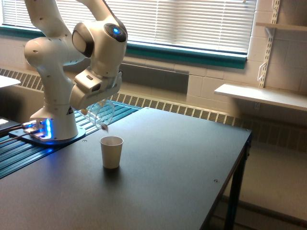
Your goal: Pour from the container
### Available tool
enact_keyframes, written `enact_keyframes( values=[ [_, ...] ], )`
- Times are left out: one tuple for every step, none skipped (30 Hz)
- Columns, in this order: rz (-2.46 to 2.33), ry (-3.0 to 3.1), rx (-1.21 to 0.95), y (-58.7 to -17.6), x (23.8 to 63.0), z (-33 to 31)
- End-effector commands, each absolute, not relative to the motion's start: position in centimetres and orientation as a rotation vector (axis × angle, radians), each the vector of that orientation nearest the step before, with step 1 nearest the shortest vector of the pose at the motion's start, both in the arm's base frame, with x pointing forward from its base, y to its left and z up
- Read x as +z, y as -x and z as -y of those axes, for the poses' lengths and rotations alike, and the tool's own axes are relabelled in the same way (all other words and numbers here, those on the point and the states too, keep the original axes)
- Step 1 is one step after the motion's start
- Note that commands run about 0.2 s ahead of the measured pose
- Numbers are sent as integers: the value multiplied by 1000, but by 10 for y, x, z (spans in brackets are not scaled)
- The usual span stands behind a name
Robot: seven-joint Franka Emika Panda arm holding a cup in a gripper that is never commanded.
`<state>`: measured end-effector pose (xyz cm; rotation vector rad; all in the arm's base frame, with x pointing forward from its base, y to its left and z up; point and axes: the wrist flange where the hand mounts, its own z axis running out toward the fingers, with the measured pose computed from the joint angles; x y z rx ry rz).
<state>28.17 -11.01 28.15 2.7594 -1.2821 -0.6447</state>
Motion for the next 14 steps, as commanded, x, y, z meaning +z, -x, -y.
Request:
enact_keyframes(
  values=[
    [1285,-2760,-651,-286,281,104],
    [1286,-2757,-653,-286,280,103],
    [1286,-2752,-652,-286,280,103],
    [1288,-2750,-648,-286,280,102],
    [1285,-2745,-644,-287,280,102],
    [1277,-2739,-638,-287,280,101],
    [1267,-2735,-627,-289,280,100],
    [1261,-2737,-612,-290,281,100],
    [1250,-2739,-601,-291,281,100],
    [1229,-2736,-590,-292,282,99],
    [1227,-2740,-576,-294,283,99],
    [1234,-2743,-558,-297,286,101],
    [1236,-2732,-544,-298,288,103],
    [1240,-2721,-533,-300,290,104]
  ],
)
